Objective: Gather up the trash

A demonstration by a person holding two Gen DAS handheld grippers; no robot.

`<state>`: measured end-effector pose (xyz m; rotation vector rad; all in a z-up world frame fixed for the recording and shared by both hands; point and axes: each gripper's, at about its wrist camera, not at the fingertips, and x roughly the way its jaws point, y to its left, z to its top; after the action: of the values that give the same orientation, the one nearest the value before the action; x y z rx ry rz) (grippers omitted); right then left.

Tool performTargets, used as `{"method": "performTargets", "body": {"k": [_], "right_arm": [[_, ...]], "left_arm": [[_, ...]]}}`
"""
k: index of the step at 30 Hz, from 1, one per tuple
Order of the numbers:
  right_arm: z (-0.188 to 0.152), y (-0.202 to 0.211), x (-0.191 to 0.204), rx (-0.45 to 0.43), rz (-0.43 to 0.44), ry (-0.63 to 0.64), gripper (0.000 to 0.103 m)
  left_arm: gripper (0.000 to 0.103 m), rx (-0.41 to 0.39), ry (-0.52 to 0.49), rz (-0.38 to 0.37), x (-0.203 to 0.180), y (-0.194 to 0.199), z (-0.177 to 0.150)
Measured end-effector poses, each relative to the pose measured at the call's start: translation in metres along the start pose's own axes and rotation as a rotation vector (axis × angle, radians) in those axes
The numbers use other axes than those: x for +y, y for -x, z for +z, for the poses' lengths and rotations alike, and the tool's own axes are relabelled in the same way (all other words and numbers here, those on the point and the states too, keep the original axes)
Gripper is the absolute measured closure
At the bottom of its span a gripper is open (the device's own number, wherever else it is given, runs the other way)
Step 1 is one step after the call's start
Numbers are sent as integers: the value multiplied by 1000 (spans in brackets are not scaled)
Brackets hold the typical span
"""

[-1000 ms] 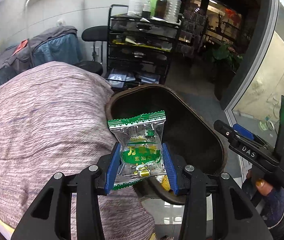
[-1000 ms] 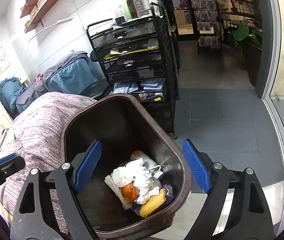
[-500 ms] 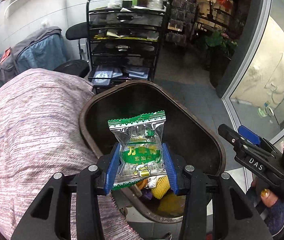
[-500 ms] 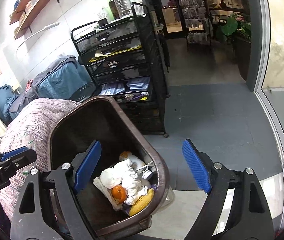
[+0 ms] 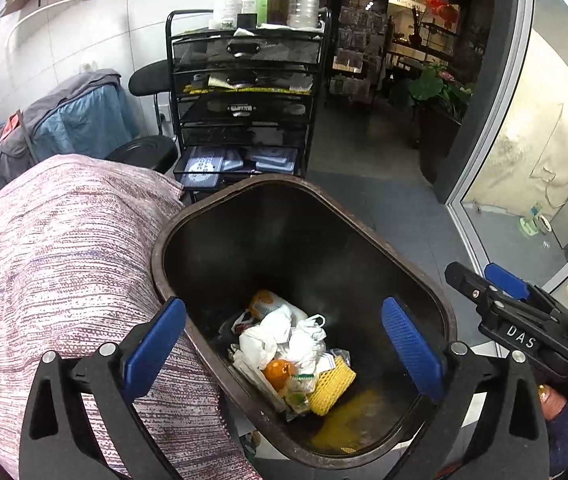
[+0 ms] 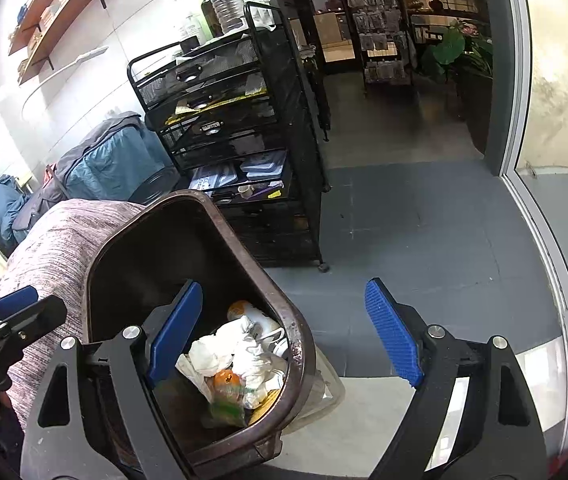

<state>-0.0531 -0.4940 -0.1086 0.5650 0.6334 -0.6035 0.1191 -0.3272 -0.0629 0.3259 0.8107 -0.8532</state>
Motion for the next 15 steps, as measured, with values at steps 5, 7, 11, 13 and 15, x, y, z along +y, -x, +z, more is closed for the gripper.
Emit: {"method": "performTargets", "body": {"k": [5, 7, 11, 13, 15], "right_arm": [[1, 5, 5, -11, 6, 4, 20], [2, 8, 7, -20, 11, 12, 19], [3, 16, 15, -53, 21, 33, 19], [3, 19, 21, -69, 22, 52, 19], [2, 24, 28, -90, 23, 76, 19]], "left_arm": [[6, -17, -10, 7, 1, 7, 1], [6, -35, -9, 15, 3, 15, 0], [6, -91, 2, 25, 8, 37, -5], [6, -121, 4, 40, 11, 49, -8], [6, -160, 10, 65, 17, 65, -13]]}}
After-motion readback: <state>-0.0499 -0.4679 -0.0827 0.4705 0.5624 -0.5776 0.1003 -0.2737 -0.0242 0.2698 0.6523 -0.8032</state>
